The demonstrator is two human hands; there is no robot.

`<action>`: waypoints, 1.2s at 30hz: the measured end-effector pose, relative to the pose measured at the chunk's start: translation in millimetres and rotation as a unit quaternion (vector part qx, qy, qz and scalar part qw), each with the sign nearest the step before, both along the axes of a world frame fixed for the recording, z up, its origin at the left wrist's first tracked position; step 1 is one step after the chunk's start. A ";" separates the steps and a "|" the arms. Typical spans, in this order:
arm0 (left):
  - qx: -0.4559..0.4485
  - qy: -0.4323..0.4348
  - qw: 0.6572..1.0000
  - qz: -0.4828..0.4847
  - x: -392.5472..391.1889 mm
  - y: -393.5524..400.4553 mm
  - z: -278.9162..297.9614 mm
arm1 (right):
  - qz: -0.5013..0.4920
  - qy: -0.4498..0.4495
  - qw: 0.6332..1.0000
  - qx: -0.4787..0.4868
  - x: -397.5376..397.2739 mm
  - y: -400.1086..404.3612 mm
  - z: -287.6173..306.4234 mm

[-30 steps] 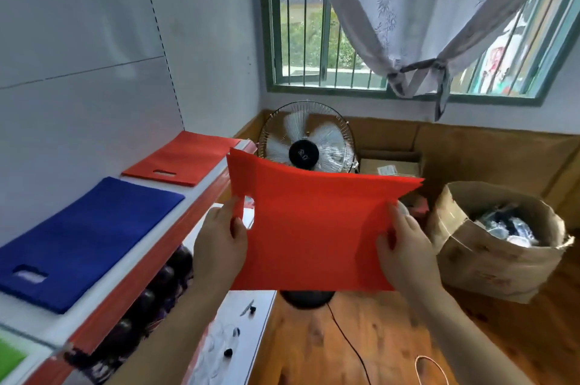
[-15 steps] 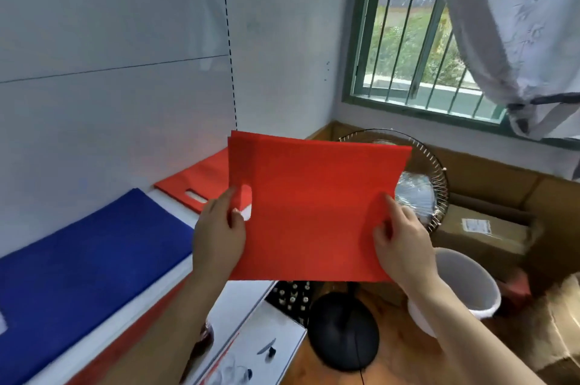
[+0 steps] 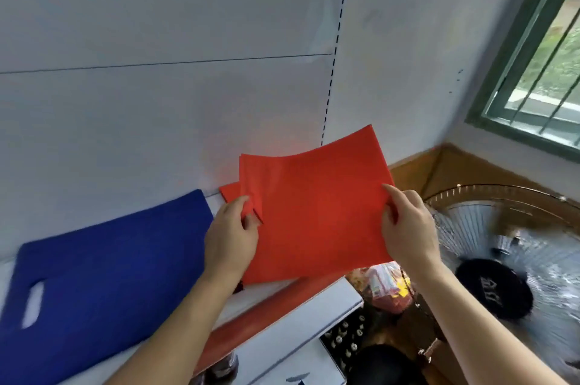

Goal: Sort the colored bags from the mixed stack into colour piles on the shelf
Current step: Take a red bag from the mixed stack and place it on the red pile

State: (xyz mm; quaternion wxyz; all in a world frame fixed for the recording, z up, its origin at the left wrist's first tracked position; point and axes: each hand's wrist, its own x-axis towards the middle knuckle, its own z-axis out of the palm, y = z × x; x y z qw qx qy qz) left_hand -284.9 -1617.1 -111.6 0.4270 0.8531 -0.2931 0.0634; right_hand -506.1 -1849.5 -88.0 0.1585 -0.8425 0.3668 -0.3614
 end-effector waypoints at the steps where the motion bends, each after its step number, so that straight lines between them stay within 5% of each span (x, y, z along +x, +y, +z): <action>1: 0.010 0.000 1.000 0.017 2.6 -0.9 -1.5 | 0.017 0.002 1.000 0.002 10.4 -10.6 -3.2; 16: 0.217 -0.023 0.948 0.233 -9.4 -42.8 -17.9 | 0.195 0.152 0.969 0.003 108.1 -126.2 -40.8; 29: 0.363 -0.033 0.893 0.264 -9.8 -51.2 -5.2 | 0.219 0.248 0.943 -0.017 107.5 -121.9 -50.0; 36: 0.353 -0.078 0.889 0.282 -18.9 -45.3 5.2 | 0.205 0.253 0.944 -0.059 110.0 -118.6 -39.5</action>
